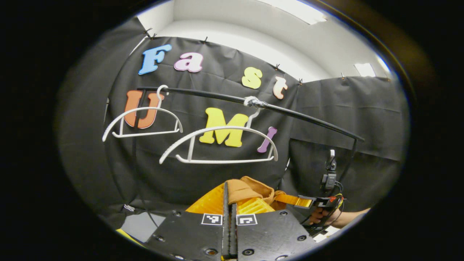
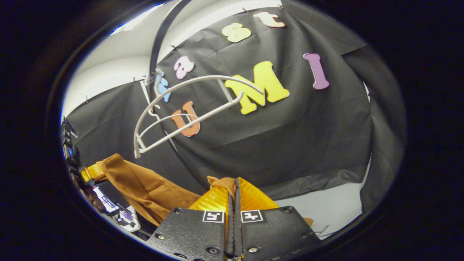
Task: Grasp the clothes on the hanger with both hands and then place them into the laundry hamper below.
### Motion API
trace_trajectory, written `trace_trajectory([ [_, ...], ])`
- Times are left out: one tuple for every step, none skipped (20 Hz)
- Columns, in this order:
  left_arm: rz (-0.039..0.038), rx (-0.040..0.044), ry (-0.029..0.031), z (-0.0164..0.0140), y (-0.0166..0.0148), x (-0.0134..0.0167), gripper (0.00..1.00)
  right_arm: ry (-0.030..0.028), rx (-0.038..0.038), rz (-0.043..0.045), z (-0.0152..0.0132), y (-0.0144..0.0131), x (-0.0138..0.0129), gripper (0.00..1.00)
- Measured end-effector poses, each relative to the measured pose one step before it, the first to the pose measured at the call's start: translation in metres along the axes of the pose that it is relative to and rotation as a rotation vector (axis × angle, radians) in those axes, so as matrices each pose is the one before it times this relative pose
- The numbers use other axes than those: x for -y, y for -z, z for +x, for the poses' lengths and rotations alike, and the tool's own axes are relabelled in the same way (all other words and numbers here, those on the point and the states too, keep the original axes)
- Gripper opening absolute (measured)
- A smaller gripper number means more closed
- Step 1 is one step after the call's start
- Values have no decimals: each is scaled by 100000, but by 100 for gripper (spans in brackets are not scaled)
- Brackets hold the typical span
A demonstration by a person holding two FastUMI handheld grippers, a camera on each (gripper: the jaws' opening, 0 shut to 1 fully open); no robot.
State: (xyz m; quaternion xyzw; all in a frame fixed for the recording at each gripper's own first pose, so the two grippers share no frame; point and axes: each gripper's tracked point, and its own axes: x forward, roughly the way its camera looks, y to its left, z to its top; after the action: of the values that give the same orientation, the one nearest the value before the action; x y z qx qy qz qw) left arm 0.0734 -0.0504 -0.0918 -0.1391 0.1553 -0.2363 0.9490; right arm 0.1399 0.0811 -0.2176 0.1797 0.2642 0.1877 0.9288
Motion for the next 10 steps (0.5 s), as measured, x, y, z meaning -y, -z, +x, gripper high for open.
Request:
trace_trajectory([
  [-601,294,1877,151,-75,693,0,-2661,368,-739,-224,-326,-987,4],
  [-87,572,1366,262,-220,565,0,-2189,598,-222,-143,-252,-995,4],
  [-302,-37,804,238,-21,349,0,-2517,-69,-55,-118,-219,-978,4],
  [-217,-350,1007,370,149,454,0,-2019,-119,201,-96,-52,-754,4],
  [404,-180,803,334,219,346,0,-2399,-478,175,-15,-78,-723,4],
  [757,-521,214,296,271,178,6,-1914,-623,370,-92,181,-675,4],
  [352,-928,-52,120,397,107,6,-2274,-1223,591,31,290,-593,4],
  [-40,-892,566,99,337,237,6,-1860,-971,864,-52,503,-654,4],
  [-98,-393,756,252,78,293,6,-2259,-1281,1051,154,290,-553,4],
  [-10,-24,914,199,-33,229,6,-1921,-960,740,83,266,-550,4],
])
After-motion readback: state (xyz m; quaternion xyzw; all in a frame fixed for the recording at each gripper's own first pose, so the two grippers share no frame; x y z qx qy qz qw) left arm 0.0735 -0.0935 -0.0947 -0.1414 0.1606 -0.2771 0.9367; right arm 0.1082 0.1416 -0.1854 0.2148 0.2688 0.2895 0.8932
